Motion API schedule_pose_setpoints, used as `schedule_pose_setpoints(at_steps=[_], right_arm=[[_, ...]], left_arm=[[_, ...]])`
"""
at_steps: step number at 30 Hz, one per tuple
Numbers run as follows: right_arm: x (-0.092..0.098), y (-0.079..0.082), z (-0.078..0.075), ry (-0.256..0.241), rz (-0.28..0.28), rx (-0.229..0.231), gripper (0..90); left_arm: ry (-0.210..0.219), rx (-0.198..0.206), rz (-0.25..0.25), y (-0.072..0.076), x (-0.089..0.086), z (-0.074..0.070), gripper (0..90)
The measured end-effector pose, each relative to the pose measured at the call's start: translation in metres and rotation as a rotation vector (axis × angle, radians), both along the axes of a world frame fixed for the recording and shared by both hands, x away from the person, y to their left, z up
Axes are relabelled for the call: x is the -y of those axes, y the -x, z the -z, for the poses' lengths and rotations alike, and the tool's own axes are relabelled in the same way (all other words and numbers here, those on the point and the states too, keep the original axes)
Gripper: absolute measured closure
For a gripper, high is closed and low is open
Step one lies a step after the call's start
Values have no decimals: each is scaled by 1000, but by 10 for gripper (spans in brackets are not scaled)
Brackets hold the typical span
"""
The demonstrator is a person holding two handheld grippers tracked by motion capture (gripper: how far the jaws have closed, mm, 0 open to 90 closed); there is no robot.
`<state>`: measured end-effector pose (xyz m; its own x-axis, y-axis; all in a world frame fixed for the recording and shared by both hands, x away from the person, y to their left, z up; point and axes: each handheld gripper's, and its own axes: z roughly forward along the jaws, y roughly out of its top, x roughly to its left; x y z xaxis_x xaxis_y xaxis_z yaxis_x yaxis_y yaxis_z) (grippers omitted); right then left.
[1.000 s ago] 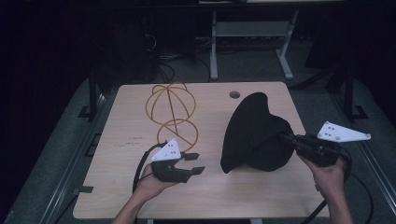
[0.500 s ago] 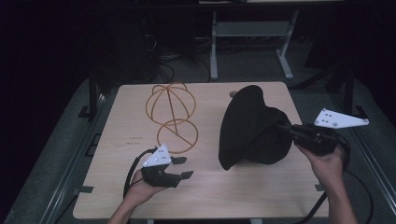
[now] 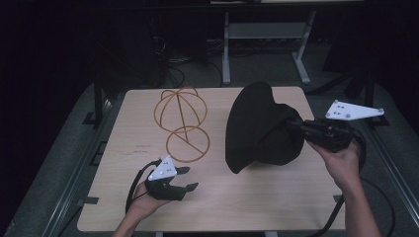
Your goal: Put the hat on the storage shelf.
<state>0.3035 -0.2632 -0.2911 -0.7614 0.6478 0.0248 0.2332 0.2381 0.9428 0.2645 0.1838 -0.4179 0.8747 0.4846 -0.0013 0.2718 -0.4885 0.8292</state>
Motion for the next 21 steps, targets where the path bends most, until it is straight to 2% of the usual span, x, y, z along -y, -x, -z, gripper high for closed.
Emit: schedule_pose_setpoints(at_steps=[7,12,21], right_arm=[[-9,-8,-11,0,-8,3,871],[-15,-13,-19,-3,-19,9,871],[-27,-22,-33,11,-37,18,870]], left_arm=[[4,10,-13,0,-3,2,384],[-26,11,-18,-1,-5,4,375],[-28,16,-22,-2,-4,5,369]])
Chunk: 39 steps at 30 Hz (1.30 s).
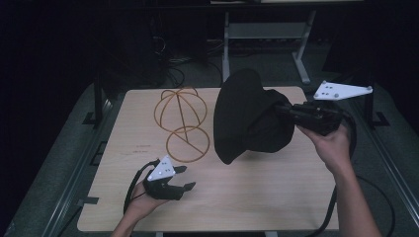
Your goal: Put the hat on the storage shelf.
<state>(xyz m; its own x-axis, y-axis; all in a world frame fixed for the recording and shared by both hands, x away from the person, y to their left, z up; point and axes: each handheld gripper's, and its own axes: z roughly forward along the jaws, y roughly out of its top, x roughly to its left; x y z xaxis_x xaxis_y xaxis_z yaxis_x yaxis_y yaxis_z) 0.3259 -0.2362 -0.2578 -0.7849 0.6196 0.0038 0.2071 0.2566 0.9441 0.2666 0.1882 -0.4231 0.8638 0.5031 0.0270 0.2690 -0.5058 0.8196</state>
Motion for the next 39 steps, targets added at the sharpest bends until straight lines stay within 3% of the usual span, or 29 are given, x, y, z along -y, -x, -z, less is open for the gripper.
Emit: schedule_pose_setpoints(at_steps=[11,21,25,39], right_arm=[[-19,-13,-16,16,-20,8,870],[-43,-30,-31,35,-46,6,869],[-54,-37,-37,42,-60,9,869],[-92,-62,-61,67,-94,19,869]], left_arm=[[-8,11,-5,-1,-2,2,363],[-17,16,-14,-2,-6,1,358],[-3,10,-21,-2,-7,2,355],[-22,5,-4,-3,-7,3,355]])
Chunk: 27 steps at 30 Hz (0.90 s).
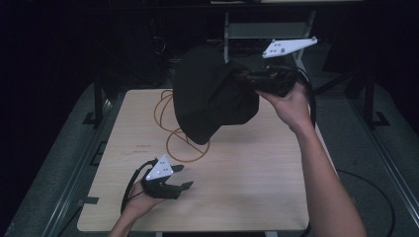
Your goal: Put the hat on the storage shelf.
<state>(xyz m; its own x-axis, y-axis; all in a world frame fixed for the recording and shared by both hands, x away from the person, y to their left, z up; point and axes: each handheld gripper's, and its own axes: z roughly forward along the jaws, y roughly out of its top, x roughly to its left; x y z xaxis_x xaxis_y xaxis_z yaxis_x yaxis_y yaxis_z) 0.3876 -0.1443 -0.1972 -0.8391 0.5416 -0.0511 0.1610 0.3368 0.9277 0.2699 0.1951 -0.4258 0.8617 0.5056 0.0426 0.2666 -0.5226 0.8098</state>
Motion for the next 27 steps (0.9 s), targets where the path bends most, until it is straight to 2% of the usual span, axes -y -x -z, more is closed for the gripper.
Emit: schedule_pose_setpoints(at_steps=[8,12,20,27], right_arm=[[-24,-11,-8,13,-33,8,869],[-34,-15,-8,18,-35,-2,869],[-54,-22,-14,18,-48,12,869],[-76,-30,-17,42,-73,12,868]], left_arm=[[5,7,4,0,0,0,353],[3,3,5,1,0,-1,353],[6,1,7,2,1,-1,353],[7,7,20,2,3,0,353]])
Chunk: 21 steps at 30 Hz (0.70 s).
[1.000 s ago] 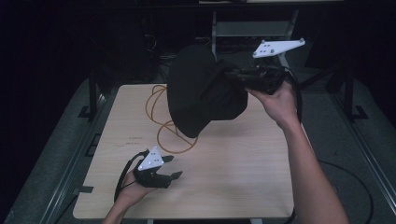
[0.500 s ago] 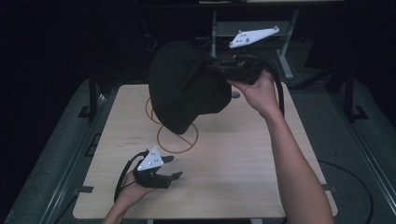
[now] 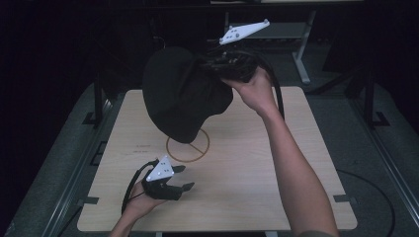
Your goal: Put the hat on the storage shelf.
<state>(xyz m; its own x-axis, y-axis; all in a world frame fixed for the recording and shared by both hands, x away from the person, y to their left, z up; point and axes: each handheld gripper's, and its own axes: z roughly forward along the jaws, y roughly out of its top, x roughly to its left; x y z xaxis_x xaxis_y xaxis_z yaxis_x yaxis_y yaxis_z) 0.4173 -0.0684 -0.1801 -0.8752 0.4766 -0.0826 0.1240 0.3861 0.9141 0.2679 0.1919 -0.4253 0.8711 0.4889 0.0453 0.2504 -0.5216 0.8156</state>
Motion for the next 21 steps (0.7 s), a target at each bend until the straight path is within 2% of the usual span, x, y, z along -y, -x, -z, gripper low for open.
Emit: schedule_pose_setpoints(at_steps=[9,21], right_arm=[[-29,-9,-1,44,-19,-1,868],[-60,-16,8,68,-33,-16,865]], left_arm=[[-8,-1,7,0,1,0,351],[-15,-5,16,0,4,1,351]])
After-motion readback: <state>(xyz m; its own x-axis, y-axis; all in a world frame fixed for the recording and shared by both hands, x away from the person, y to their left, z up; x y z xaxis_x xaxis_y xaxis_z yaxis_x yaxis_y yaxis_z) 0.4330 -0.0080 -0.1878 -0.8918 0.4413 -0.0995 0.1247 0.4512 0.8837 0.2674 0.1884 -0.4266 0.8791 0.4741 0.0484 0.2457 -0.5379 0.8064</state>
